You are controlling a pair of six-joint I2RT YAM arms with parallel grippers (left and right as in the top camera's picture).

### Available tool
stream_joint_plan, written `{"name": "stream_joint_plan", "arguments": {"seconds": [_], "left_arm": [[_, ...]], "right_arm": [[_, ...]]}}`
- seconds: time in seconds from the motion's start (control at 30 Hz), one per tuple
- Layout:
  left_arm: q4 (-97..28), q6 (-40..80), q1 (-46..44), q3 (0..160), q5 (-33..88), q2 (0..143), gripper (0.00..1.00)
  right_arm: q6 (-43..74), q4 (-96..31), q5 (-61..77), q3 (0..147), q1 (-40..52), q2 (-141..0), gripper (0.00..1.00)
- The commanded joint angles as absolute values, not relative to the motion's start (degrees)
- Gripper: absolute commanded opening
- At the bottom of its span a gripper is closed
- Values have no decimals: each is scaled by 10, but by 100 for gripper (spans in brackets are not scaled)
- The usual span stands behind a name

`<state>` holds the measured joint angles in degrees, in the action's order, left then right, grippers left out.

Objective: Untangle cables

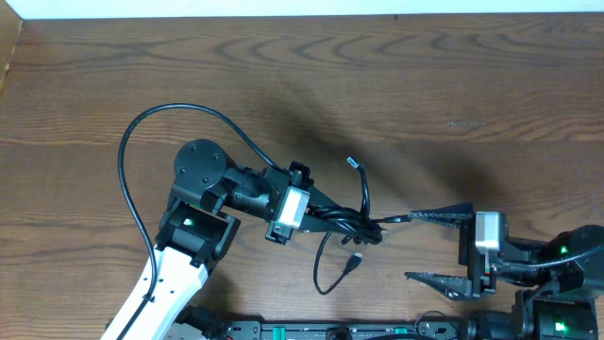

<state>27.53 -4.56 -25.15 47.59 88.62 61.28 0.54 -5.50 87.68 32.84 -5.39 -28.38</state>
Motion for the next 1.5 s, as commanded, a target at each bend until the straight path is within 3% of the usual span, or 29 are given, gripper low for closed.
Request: {"name": "stream_joint_plan", "arguments": {"seconds": [0.0,0.17,0.33,0.63,1.07,1.47], "left_arm": [[284,-53,-248,486,886,606,7],[284,-46,-248,486,845,606,8],[284,112,-248,486,645,605,7],[279,126,-312,486,435,604,7],[281,55,-412,486,380,605,7],[284,49,-487,486,231,605,8]], "right_arm": [[-7,-56,895,333,-52,-281,77],[-7,-56,895,333,-52,-281,77],[-7,-56,895,333,-52,-281,79],[-7,-57,831,333,-52,-281,78],[-1,-58,697,333,-52,-281,74],[3,-57,724,333,-52,-281,64]]}}
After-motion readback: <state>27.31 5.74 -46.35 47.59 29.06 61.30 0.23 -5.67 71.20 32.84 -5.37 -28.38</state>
